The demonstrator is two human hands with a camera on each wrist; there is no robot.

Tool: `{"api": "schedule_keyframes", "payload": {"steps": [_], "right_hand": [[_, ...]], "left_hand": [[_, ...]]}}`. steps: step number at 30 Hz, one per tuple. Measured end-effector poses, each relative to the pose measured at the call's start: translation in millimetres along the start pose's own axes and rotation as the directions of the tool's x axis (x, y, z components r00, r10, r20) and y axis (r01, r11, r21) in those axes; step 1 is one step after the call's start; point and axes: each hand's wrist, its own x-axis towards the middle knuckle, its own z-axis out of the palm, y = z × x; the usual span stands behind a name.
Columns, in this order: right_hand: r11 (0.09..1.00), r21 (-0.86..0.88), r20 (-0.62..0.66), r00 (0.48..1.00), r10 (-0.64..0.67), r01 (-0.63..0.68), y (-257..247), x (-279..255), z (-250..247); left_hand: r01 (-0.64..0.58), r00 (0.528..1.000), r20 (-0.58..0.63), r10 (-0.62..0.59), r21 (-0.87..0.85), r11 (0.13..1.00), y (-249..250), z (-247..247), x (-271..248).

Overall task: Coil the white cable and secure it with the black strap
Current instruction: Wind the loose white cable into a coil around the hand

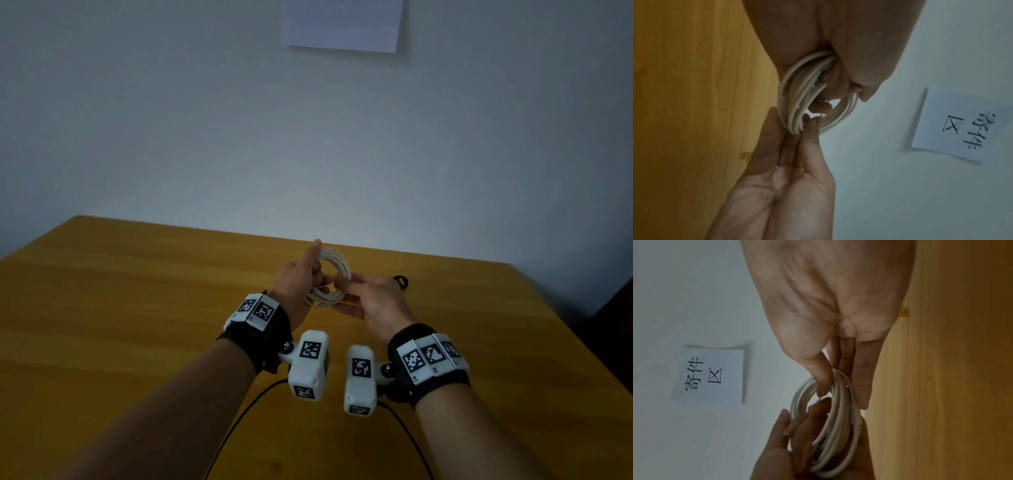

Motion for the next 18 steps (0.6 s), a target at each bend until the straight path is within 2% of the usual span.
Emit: {"api": "schedule_keyframes", "payload": {"steps": [7,13,18], "right_hand": [[0.999,-0.008,-0.003,0.999,0.042,-0.042,7.6,33.3,-11.2],[0.997,0.047,-0.090,0.994,0.066,-0.062,11.8,59.1,-18.1],[0.991,0.127,-0.142,0.988,0.058,-0.040,15.7,72.8,-20.9]], "left_hand": [[0.151,0.983,0.103,-0.155,0.047,0.987,-12.8,-11.1,39.8],[0.186,0.964,0.185,-0.190,0.036,0.982,-24.6,-20.6,65.0],[0.188,0.952,0.223,-0.210,0.116,0.975,-33.0,-17.6,75.2]]}}
